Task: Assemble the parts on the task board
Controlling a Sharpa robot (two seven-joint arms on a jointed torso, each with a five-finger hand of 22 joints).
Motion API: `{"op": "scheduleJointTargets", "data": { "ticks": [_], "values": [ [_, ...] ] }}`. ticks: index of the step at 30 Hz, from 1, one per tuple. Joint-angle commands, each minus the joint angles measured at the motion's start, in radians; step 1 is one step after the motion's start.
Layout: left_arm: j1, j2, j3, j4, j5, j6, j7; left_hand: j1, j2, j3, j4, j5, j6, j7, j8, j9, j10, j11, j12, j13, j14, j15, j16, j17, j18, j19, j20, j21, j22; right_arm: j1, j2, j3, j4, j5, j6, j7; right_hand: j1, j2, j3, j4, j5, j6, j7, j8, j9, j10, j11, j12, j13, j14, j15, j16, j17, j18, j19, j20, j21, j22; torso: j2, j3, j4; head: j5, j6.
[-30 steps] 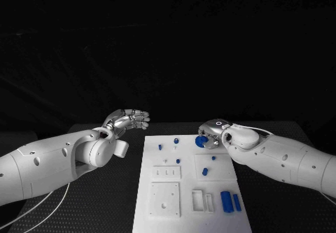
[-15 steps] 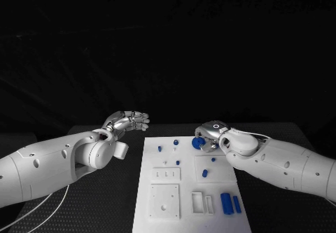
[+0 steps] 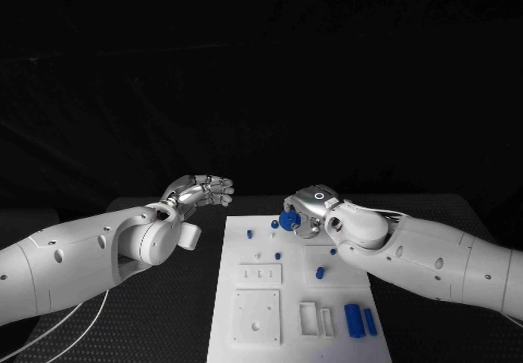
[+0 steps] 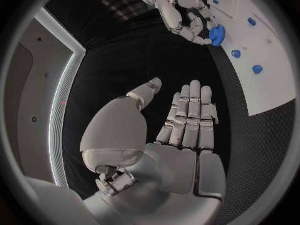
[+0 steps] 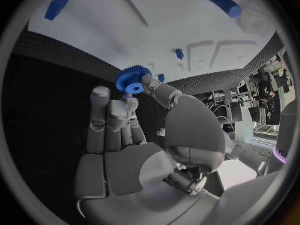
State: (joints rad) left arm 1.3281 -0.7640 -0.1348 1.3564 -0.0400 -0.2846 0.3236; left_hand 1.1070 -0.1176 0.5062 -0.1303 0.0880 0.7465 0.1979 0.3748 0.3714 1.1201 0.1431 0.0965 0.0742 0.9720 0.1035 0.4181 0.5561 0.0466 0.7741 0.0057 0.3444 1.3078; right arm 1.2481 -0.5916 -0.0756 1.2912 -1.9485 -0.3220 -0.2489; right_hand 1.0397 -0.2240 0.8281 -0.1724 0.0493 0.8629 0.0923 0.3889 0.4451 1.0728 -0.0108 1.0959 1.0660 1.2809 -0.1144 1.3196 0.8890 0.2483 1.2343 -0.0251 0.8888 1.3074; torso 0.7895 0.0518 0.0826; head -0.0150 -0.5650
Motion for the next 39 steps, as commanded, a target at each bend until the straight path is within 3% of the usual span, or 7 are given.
{"op": "scheduleJointTargets", "data": {
  "ticks": [1,11,21,39],
  "values": [
    [0.001,0.001,0.001,0.002,0.0,0.01,0.008,-0.005,0.002,0.001,-0.008,0.005,0.002,0.003,-0.004,-0.001,0.001,0.008,-0.004,-0.002,0.0,0.003,-0.004,0.002,0.011,0.003,0.001,0.004,0.018,-0.001,0.016,0.0,0.002,-0.052,-0.014,-0.02,0.001,-0.01,0.007,0.001,0.0,0.155,0.002,-0.003,0.002,0.004,-0.005,0.004,-0.002,0.001,-0.006,-0.007,0.002,0.014,0.002,-0.004,0.005,0.018,0.001,0.0003,0.0032,-0.002,0.003],
    [0.002,0.005,0.001,0.004,0.0,0.01,0.008,-0.006,0.003,0.002,-0.008,0.005,0.002,0.003,-0.004,-0.001,0.002,0.008,-0.004,-0.002,0.0,0.003,-0.005,0.002,0.011,0.003,0.001,0.004,0.018,-0.022,0.08,-0.01,-0.024,-0.081,-0.013,-0.026,0.002,-0.016,0.011,0.002,0.0,0.154,0.002,-0.006,0.001,0.004,-0.005,0.004,-0.004,0.002,-0.006,-0.008,0.005,0.014,0.002,-0.005,0.006,0.018,0.002,0.0004,0.0047,0.002,0.002],
    [0.002,0.007,0.001,0.004,0.0,0.012,0.008,-0.006,0.003,0.002,-0.009,0.005,0.002,0.003,-0.004,-0.001,0.002,0.008,-0.005,-0.002,0.0,0.003,-0.005,0.003,0.011,0.003,0.001,0.004,0.019,-0.031,0.104,-0.03,-0.048,-0.082,-0.005,-0.023,0.003,-0.018,0.014,0.004,0.0,0.153,0.003,-0.007,0.001,0.004,-0.004,0.004,-0.005,0.002,-0.006,-0.009,0.006,0.014,0.002,-0.006,0.006,0.018,0.002,0.001,0.0046,0.007,-0.006],
    [0.002,0.01,0.001,0.003,0.0,0.013,0.007,-0.008,0.003,0.003,-0.01,0.005,0.002,0.003,-0.005,-0.001,0.002,0.008,-0.006,-0.002,0.0,0.003,-0.006,0.004,0.01,0.003,0.001,0.004,0.019,-0.033,0.126,-0.042,-0.094,-0.086,0.002,-0.023,0.003,-0.023,0.016,0.004,0.0,0.148,0.004,-0.012,0.0,0.003,-0.003,0.005,-0.008,0.002,-0.005,-0.011,0.009,0.014,0.002,-0.007,0.006,0.017,0.001,0.0023,0.003,0.013,-0.01]
  ]
}}
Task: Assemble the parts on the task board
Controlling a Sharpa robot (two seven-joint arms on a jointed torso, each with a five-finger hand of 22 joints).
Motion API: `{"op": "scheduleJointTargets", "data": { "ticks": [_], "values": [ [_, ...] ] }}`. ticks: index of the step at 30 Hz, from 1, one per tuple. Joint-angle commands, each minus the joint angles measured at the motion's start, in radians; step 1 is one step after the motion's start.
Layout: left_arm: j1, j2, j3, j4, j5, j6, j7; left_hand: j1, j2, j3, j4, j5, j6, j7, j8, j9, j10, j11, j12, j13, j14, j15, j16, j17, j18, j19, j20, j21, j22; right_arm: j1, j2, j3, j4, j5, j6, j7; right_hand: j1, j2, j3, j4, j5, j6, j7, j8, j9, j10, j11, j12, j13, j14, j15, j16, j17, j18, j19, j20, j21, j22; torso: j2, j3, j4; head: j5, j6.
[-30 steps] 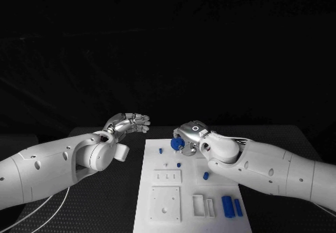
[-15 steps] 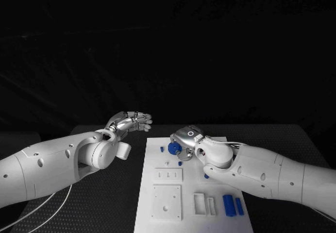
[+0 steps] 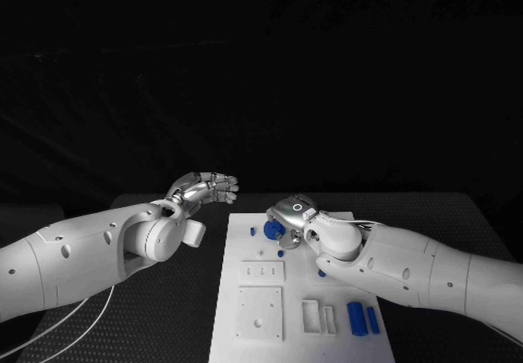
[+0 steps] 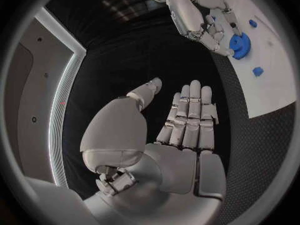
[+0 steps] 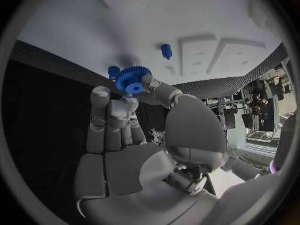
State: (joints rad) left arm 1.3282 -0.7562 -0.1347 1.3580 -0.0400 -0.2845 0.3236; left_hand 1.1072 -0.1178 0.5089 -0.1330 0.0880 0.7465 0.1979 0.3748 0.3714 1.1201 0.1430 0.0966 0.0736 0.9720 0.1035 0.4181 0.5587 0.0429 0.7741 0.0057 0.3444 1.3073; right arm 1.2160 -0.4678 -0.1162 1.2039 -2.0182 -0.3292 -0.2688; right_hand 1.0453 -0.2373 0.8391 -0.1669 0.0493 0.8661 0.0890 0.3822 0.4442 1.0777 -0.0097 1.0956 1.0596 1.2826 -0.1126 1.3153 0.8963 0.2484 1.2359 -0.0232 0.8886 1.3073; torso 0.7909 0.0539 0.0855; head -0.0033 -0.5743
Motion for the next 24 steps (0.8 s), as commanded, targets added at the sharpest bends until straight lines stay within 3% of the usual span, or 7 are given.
{"op": "scheduleJointTargets", "data": {
  "ticks": [1,24],
  "values": [
    [0.002,0.002,0.001,0.001,0.0,0.013,0.007,-0.009,0.004,0.0,-0.008,0.005,0.002,0.003,-0.005,-0.001,0.002,0.008,-0.006,-0.001,0.0,0.003,-0.006,0.001,0.014,0.003,0.001,0.004,0.019,-0.002,0.003,-0.001,-0.009,-0.016,0.013,-0.003,-0.002,-0.011,0.005,-0.001,0.0,0.145,0.008,-0.005,0.001,-0.002,-0.004,0.005,-0.002,0.0,-0.007,-0.007,0.002,0.013,0.0,-0.009,0.006,0.017,-0.001,0.0002,0.0001,0.002,-0.001],
    [0.002,0.004,0.001,0.0,0.0,0.014,0.007,-0.011,0.004,0.001,-0.009,0.005,0.002,0.003,-0.006,-0.001,0.002,0.008,-0.007,-0.001,0.001,0.003,-0.007,0.002,0.014,0.003,0.001,0.004,0.019,-0.007,0.02,-0.013,-0.027,-0.002,0.022,0.008,-0.004,-0.019,0.004,-0.001,0.0,0.137,0.011,-0.012,-0.001,-0.006,-0.001,0.005,-0.006,0.0,-0.004,-0.012,0.005,0.013,-0.002,-0.008,0.004,0.016,-0.001,0.0005,-0.0018,0.007,-0.005]
  ]
}}
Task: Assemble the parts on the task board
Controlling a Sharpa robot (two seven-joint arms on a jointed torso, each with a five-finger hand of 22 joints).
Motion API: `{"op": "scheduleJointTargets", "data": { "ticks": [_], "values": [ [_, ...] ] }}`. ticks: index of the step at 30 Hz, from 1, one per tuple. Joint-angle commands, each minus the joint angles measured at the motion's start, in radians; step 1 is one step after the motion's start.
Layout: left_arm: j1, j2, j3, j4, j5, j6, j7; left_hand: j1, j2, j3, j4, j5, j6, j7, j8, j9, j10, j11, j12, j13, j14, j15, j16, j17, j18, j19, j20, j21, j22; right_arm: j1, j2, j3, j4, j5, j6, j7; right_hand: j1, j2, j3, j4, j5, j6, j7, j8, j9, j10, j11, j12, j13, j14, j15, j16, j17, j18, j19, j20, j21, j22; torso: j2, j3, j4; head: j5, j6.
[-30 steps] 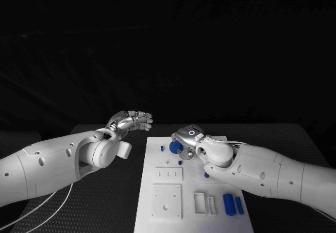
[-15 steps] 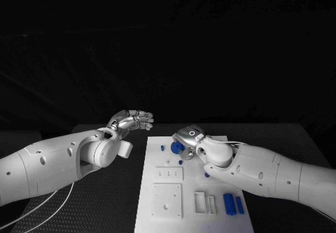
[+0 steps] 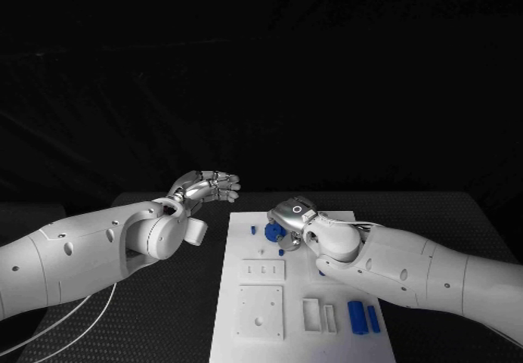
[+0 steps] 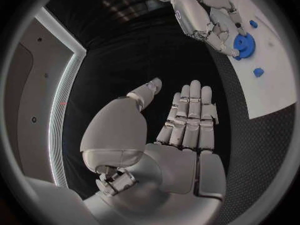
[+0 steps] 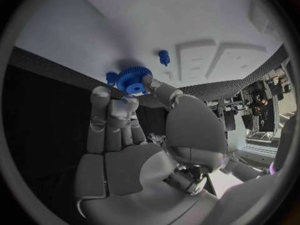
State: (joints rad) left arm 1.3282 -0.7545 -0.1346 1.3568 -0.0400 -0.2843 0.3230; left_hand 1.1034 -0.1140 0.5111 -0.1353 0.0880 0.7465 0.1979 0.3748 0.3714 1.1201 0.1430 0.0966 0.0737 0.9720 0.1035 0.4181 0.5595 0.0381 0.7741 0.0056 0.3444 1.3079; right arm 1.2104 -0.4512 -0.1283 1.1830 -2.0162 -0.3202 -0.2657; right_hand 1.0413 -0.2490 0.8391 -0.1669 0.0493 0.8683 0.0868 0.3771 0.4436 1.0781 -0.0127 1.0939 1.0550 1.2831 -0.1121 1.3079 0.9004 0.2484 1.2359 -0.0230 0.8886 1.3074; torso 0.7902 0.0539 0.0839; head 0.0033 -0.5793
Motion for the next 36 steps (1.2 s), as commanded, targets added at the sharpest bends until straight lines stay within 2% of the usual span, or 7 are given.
{"op": "scheduleJointTargets", "data": {
  "ticks": [1,7,19,29,32,36],
  "values": [
    [0.002,0.003,0.001,0.001,0.0,0.014,0.007,-0.007,0.0,-0.001,-0.006,0.005,0.002,0.003,-0.006,-0.001,0.002,0.008,-0.007,-0.001,0.001,0.003,-0.007,0.002,0.019,0.003,0.001,0.004,0.019,-0.001,0.005,-0.002,-0.008,-0.004,0.013,0.005,0.0,-0.007,0.004,-0.001,0.0,0.135,0.013,-0.007,-0.001,-0.006,0.002,0.007,-0.002,0.0,-0.005,-0.004,0.001,0.013,-0.002,-0.009,0.004,0.016,0.0,0.0004,-0.0005,0.0,0.0],
    [0.002,0.004,0.001,0.001,0.0,0.014,0.007,-0.008,0.0,-0.001,-0.007,0.005,0.002,0.003,-0.006,-0.001,0.002,0.008,-0.007,-0.001,0.001,0.003,-0.007,0.002,0.019,0.003,0.001,0.004,0.019,-0.001,0.01,-0.003,-0.016,0.001,0.017,0.004,0.0,-0.014,0.003,0.0,0.0,0.122,0.017,-0.016,-0.004,-0.011,0.006,0.006,-0.005,0.0,-0.001,-0.009,0.004,0.013,-0.003,-0.009,0.003,0.015,0.0,0.0001,-0.0006,0.0,0.001],
    [0.002,0.005,0.001,0.0,0.0,0.013,0.006,-0.009,0.0,-0.001,-0.007,0.005,0.001,0.004,-0.006,-0.001,0.002,0.008,-0.008,-0.002,0.001,0.003,-0.008,0.002,0.019,0.003,0.001,0.004,0.019,-0.001,0.009,-0.006,-0.026,0.025,0.038,0.01,0.006,-0.039,-0.004,-0.005,-0.001,0.054,0.04,-0.056,-0.02,-0.031,0.027,0.003,-0.017,0.0,0.018,-0.021,0.015,0.013,-0.009,-0.01,-0.004,0.013,0.0,0.0001,-0.0005,0.0,0.0],
    [0.002,0.004,0.001,-0.001,0.0,0.013,0.006,-0.009,0.0,-0.001,-0.008,0.005,0.001,0.004,-0.007,-0.001,0.002,0.008,-0.008,-0.002,0.001,0.003,-0.008,0.003,0.019,0.003,0.001,0.004,0.019,-0.001,0.002,-0.007,-0.028,0.034,0.044,0.011,0.007,-0.038,-0.008,-0.007,0.0,0.056,0.042,-0.055,-0.019,-0.033,0.029,0.004,-0.019,0.0,0.02,-0.022,0.018,0.013,-0.01,-0.009,-0.005,0.014,0.0,0.0008,-0.0013,0.0,-0.003],
    [0.002,0.006,0.001,-0.001,0.0,0.013,0.006,-0.01,0.0,0.0,-0.008,0.005,0.001,0.004,-0.007,-0.001,0.002,0.008,-0.008,-0.002,0.001,0.003,-0.008,0.003,0.019,0.003,0.001,0.004,0.019,-0.001,0.003,-0.007,-0.03,0.044,0.039,0.013,0.007,-0.038,-0.009,-0.007,-0.001,0.057,0.041,-0.054,-0.019,-0.033,0.029,0.005,-0.019,0.0,0.02,-0.023,0.018,0.013,-0.01,-0.009,-0.005,0.013,0.0,0.0003,-0.0012,-0.001,-0.001],
    [0.002,0.008,0.001,-0.003,0.0,0.013,0.004,-0.011,0.0,0.0,-0.008,0.005,-0.001,0.004,-0.008,-0.002,0.002,0.009,-0.009,-0.002,0.001,0.003,-0.008,0.004,0.019,0.003,0.001,0.004,0.019,-0.001,0.002,-0.007,-0.028,0.083,0.068,0.021,0.012,-0.036,-0.008,-0.01,0.001,0.033,0.044,-0.067,-0.024,-0.035,0.031,0.007,-0.022,0.0,0.022,-0.026,0.022,0.013,-0.01,-0.009,-0.006,0.013,0.0,0.0008,0.0001,-0.001,-0.002]
  ]
}}
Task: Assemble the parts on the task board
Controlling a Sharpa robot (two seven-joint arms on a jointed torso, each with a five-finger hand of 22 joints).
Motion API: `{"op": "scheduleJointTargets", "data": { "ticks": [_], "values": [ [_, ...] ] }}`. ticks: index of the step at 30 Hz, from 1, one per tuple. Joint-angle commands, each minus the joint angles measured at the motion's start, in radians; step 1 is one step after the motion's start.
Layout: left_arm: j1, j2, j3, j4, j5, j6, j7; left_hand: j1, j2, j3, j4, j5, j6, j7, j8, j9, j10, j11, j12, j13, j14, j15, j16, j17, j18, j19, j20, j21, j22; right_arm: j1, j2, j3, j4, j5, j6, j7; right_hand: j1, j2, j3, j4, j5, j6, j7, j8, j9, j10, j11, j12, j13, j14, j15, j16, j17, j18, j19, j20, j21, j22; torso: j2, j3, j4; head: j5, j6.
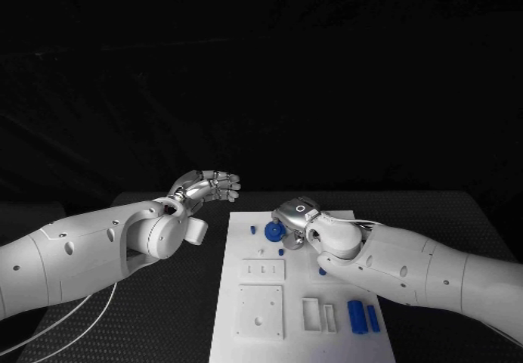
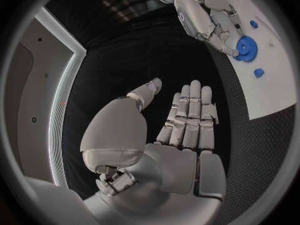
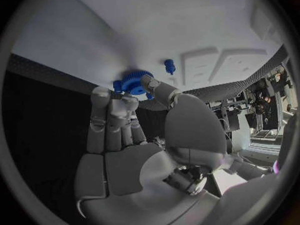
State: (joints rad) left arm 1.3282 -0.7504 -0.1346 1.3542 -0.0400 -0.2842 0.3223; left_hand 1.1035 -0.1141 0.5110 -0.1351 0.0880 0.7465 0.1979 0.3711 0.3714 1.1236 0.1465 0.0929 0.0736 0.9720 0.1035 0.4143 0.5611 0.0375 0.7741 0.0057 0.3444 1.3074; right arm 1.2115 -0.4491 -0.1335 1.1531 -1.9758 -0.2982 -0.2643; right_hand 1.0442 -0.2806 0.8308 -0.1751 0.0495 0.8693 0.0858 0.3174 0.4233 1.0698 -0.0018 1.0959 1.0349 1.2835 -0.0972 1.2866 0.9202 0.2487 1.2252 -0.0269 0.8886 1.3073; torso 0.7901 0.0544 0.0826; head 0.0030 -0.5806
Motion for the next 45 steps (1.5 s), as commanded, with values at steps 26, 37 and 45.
{"op": "scheduleJointTargets", "data": {
  "ticks": [26,37,45],
  "values": [
    [0.002,-0.005,0.001,0.004,0.0,0.012,0.005,-0.014,0.0,0.001,-0.009,0.005,-0.002,0.005,-0.006,-0.002,-0.002,0.006,-0.007,-0.002,0.001,0.003,-0.006,0.003,0.019,0.003,0.001,0.004,0.019,-0.002,-0.041,-0.002,0.015,0.087,0.067,0.024,0.018,0.117,0.12,-0.106,0.219,0.024,0.031,-0.012,-0.01,-0.035,0.007,0.027,-0.015,0.006,-0.005,-0.019,0.028,0.013,-0.003,0.005,-0.002,0.018,0.0,0.0009,-0.0005,0.0,-0.003],
    [0.002,-0.01,0.001,0.006,0.0,0.011,0.005,-0.014,-0.001,0.002,-0.011,0.005,-0.003,0.006,-0.006,-0.002,-0.002,0.006,-0.008,-0.002,0.001,0.003,-0.007,0.004,0.019,0.003,0.001,0.004,0.019,-0.003,-0.06,-0.002,0.037,0.103,0.065,0.026,0.015,0.117,0.123,-0.107,0.216,0.027,0.032,-0.011,-0.01,-0.036,0.008,0.028,-0.016,0.007,-0.004,-0.021,0.03,0.013,-0.003,0.005,-0.002,0.018,0.0,0.0004,-0.0005,0.0,-0.004],
    [0.002,-0.013,0.001,0.005,0.0,0.012,0.006,-0.015,-0.001,0.002,-0.011,0.005,-0.003,0.006,-0.006,-0.002,-0.002,0.006,-0.008,-0.002,0.001,0.003,-0.007,0.004,0.019,0.003,0.001,0.004,0.019,-0.003,-0.099,-0.001,0.067,0.103,-0.029,0.021,0.015,0.116,0.126,-0.108,0.213,0.029,0.033,-0.009,-0.01,-0.036,0.009,0.029,-0.017,0.007,-0.003,-0.022,0.031,0.013,-0.002,0.004,-0.002,0.018,0.0,0.0001,-0.0002,-0.003,0.001]
  ]
}}
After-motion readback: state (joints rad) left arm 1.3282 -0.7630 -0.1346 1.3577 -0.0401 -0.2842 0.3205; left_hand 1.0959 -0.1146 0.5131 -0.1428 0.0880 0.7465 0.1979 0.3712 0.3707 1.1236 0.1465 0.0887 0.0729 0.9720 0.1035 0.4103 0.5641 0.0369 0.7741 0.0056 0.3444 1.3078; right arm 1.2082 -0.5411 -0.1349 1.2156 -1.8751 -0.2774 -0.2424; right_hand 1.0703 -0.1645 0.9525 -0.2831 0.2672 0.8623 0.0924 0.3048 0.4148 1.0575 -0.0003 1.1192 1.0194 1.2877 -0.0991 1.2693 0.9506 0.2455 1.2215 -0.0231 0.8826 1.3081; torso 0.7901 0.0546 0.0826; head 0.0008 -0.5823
